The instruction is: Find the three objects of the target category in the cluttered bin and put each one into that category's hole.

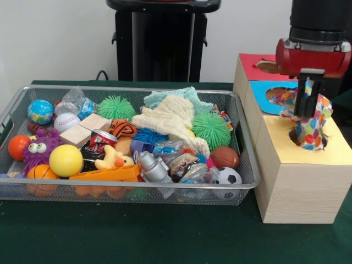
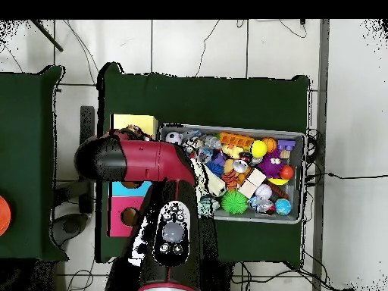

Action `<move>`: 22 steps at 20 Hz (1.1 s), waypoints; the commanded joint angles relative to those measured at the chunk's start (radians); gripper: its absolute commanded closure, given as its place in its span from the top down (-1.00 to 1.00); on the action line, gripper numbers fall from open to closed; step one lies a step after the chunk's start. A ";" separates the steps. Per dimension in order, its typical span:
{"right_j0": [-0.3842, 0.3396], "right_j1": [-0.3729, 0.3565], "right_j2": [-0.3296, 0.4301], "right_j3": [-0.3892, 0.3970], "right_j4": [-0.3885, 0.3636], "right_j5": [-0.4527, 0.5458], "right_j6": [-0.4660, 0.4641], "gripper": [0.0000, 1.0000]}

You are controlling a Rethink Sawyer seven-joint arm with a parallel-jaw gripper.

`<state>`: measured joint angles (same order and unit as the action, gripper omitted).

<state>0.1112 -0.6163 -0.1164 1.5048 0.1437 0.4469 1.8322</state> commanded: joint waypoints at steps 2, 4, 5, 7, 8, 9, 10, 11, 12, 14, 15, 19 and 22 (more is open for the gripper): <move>-0.051 0.086 0.078 0.044 -0.036 -0.064 0.094 -1.00; -0.051 0.085 0.079 0.039 -0.036 -0.055 0.089 -1.00; -0.051 0.084 0.079 0.037 -0.037 -0.051 0.086 -1.00; -0.051 0.081 0.080 0.032 -0.038 -0.042 0.080 -1.00; -0.049 0.079 0.079 0.032 -0.037 -0.038 0.081 -1.00; -0.046 0.075 0.077 0.032 -0.036 -0.032 0.083 -1.00; -0.041 0.070 0.074 0.035 -0.033 -0.028 0.089 -1.00; -0.036 0.065 0.071 0.039 -0.031 -0.024 0.095 -1.00; -0.031 0.059 0.067 0.044 -0.027 -0.021 0.103 -1.00; -0.008 0.045 0.050 0.051 -0.016 -0.005 0.133 -1.00; 0.009 0.031 0.041 0.059 -0.005 0.015 0.154 -1.00; 0.081 -0.017 0.014 0.082 0.050 0.102 0.249 -1.00; 0.109 -0.021 0.004 0.081 0.076 0.122 0.275 -1.00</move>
<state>0.1874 -0.6182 -0.1365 1.5121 0.1739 0.4317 1.8330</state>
